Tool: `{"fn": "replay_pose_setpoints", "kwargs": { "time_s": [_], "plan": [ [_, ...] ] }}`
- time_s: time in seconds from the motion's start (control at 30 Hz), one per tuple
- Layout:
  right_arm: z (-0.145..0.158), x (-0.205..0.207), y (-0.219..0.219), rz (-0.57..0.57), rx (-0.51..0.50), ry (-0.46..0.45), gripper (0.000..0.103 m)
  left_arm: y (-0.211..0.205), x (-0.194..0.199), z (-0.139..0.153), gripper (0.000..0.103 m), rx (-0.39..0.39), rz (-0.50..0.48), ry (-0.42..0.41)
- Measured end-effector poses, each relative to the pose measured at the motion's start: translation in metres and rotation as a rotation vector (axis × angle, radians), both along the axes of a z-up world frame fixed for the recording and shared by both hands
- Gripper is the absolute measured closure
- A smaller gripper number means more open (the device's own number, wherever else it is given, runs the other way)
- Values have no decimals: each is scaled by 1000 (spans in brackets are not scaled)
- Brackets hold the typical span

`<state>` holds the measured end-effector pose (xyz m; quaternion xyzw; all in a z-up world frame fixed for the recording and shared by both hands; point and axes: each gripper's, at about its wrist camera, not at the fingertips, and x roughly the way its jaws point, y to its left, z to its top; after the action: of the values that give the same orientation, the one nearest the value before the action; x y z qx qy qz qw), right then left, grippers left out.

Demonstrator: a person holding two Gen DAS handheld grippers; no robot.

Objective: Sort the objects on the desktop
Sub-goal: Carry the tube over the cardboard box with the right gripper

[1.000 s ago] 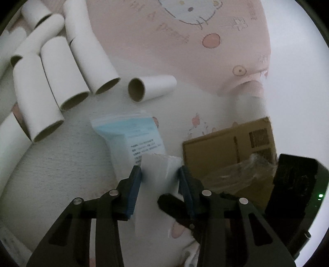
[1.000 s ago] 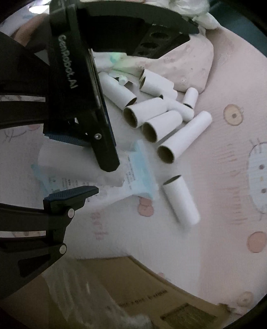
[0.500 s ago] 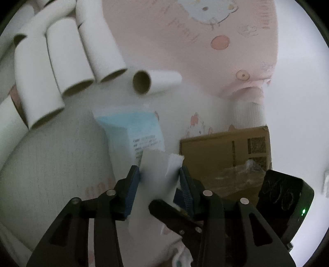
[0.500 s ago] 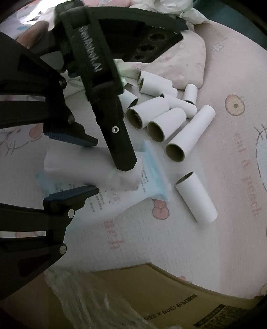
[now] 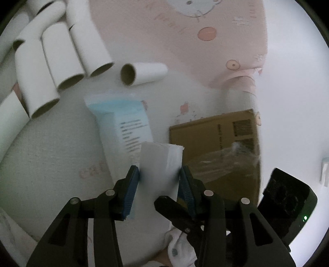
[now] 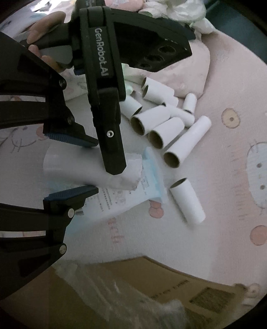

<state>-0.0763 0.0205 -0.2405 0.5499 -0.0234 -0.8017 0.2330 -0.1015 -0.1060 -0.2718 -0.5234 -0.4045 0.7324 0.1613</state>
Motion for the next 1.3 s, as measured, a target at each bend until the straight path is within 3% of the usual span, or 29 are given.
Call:
{"fn": "replay_pose_setpoints", "kwargs": {
  "time_s": [0.07,0.13,0.27,0.4,0.57,0.73,1.03,1.13,1.3],
  "plan": [
    [10,5,1,3,-7,38,70,4,-1,7,55,-38,1,3],
    [21,8,0,21,-9,64,80,10,-1,12,55,-65,-11,14],
    [29,10,0,30,26,106,80,12,4,21,56,-83,-4,38],
    [33,14,9,25,-17,108,80,17,8,34,56,-116,-26,61],
    [44,18,23,3,-98,137,76,25,12,64,56,-162,-56,128],
    [64,22,34,33,-99,185,62,40,15,102,56,-241,-79,211],
    [115,24,54,63,-164,286,60,84,11,164,56,-333,-157,344],
    [127,24,62,56,-136,325,60,103,8,184,56,-354,-189,389],
    [139,21,83,-2,-139,344,60,131,-1,199,56,-378,-231,418]
  ]
}}
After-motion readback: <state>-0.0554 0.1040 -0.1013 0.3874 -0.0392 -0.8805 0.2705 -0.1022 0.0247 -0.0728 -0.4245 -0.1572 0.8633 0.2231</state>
